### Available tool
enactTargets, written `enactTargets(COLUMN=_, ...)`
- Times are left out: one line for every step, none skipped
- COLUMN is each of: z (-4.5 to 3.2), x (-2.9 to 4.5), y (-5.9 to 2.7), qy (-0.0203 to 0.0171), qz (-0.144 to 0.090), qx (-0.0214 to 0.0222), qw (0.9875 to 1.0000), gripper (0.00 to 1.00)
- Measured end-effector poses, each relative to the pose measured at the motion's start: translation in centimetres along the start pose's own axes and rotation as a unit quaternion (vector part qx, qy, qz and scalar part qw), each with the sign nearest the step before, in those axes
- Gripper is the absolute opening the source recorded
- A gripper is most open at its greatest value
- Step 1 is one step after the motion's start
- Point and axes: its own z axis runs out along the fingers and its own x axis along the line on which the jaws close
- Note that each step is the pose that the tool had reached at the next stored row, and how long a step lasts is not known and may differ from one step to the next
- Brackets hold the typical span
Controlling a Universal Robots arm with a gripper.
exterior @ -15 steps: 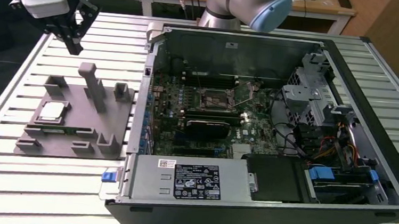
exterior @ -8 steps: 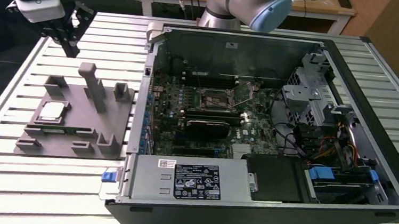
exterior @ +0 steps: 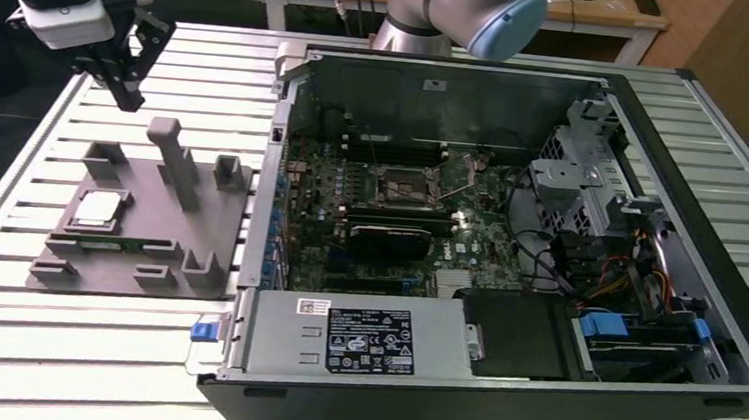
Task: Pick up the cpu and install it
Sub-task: 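Reach for the cpu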
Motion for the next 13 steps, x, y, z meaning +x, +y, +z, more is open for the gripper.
enactTargets(z=0.07, x=0.08, y=-0.01, qy=0.0, qz=0.0, qx=0.0, qw=1.0, gripper=0.11)
enactTargets(z=0.13, x=0.18, y=-0.02, qy=0.0, qz=0.0, qx=0.0, qw=1.0, gripper=0.11)
enactTargets(z=0.21, x=0.28, y=-0.03, qy=0.0, qz=0.0, qx=0.0, qw=1.0, gripper=0.11)
enactTargets(z=0.29, x=0.37, y=-0.04, qy=0.0, qz=0.0, qx=0.0, qw=1.0, gripper=0.11)
enactTargets(z=0.38, x=0.48, y=-0.05, qy=0.0, qz=0.0, qx=0.0, qw=1.0, gripper=0.11)
enactTargets(z=0.49, x=0.6, y=-0.07, qy=0.0, qz=0.0, qx=0.0, qw=1.0, gripper=0.11)
enactTargets(z=0.62, x=0.75, y=-0.08, qy=0.0, qz=0.0, qx=0.0, qw=1.0, gripper=0.11)
enactTargets(z=0.75, x=0.9, y=-0.1, qy=0.0, qz=0.0, qx=0.0, qw=1.0, gripper=0.11)
enactTargets(z=0.87, x=1.07, y=-0.12, qy=0.0001, qz=0.0, qx=0.0001, qw=1.0, gripper=0.11)
enactTargets(z=1.0, x=1.25, y=-0.14, qy=0.0001, qz=0.0, qx=0.0001, qw=1.0, gripper=0.11)
enactTargets(z=1.13, x=1.43, y=-0.16, qy=0.0001, qz=0.0, qx=0.0001, qw=1.0, gripper=0.11)
enactTargets(z=1.27, x=1.63, y=-0.18, qy=0.0001, qz=0.0, qx=0.0, qw=1.0, gripper=0.11)
enactTargets(z=1.39, x=1.82, y=-0.2, qy=0.0001, qz=0.0, qx=0.0, qw=1.0, gripper=0.11)
